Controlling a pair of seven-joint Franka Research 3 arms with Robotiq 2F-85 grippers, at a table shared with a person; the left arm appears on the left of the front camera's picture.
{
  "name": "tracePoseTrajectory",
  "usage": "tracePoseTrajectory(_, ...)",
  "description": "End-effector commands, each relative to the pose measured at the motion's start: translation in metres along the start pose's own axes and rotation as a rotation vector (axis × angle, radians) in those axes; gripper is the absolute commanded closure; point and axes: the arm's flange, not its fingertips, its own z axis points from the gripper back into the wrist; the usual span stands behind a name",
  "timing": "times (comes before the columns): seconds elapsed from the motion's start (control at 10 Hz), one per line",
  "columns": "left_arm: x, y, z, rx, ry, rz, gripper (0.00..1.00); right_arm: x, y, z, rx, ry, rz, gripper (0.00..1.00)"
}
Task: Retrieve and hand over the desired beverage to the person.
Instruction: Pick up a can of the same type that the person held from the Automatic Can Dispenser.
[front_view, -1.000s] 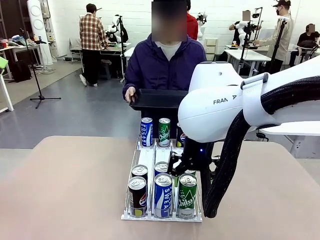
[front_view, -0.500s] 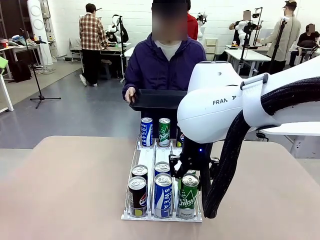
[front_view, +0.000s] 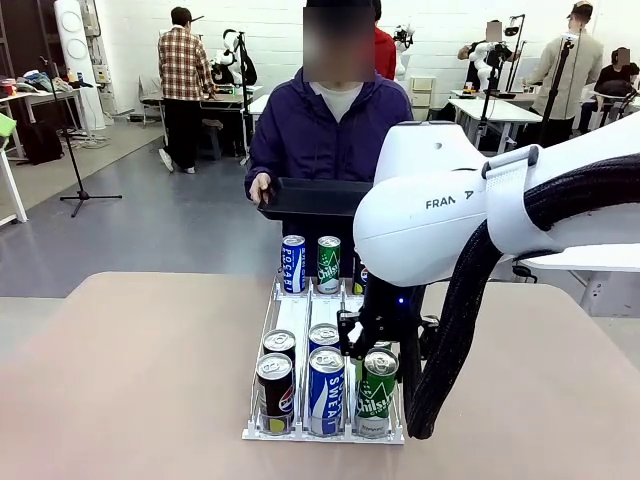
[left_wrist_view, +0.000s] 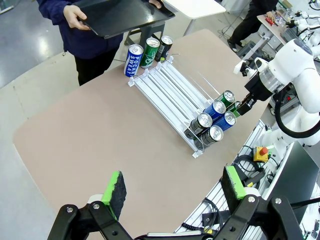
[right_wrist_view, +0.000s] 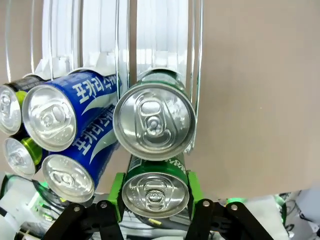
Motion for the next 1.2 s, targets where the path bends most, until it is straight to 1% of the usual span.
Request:
tracePoseTrajectory(0.0, 0.000, 0.001, 0.002, -0.020, -0.012, -0.020, 0.00, -0.020, 0.003, 0.037, -0.011, -0.013, 0.009, 1.00)
tracePoseTrajectory(0.1, 0.000, 0.001, 0.002, -0.020, -0.012, -0.020, 0.00, -0.029, 0.004, 0.061, -0.006, -0.034, 0.018, 1.00)
tracePoseTrajectory(0.3, 0.000, 0.001, 0.002, -0.020, -0.012, -0.020, 0.00, -0.047, 0.011, 0.117, -0.036, -0.091, 0.010, 1.00)
tracePoseTrajectory(0.6, 0.000, 0.001, 0.002, -0.020, -0.012, -0.020, 0.00, -0.053, 0.023, 0.189, -0.039, -0.171, -0.023, 1.00)
tracePoseTrajectory(0.8, 0.000, 0.001, 0.002, -0.020, -0.012, -0.020, 0.00, -0.051, 0.031, 0.231, -0.033, -0.218, -0.041, 1.00)
tracePoseTrajectory(0.9, 0.000, 0.001, 0.002, -0.020, -0.012, -0.020, 0.00, -0.046, 0.034, 0.248, -0.033, -0.218, -0.032, 1.00)
tracePoseTrajectory(1.1, 0.000, 0.001, 0.002, -0.020, -0.012, -0.020, 0.00, -0.031, 0.036, 0.268, -0.053, -0.195, -0.023, 1.00)
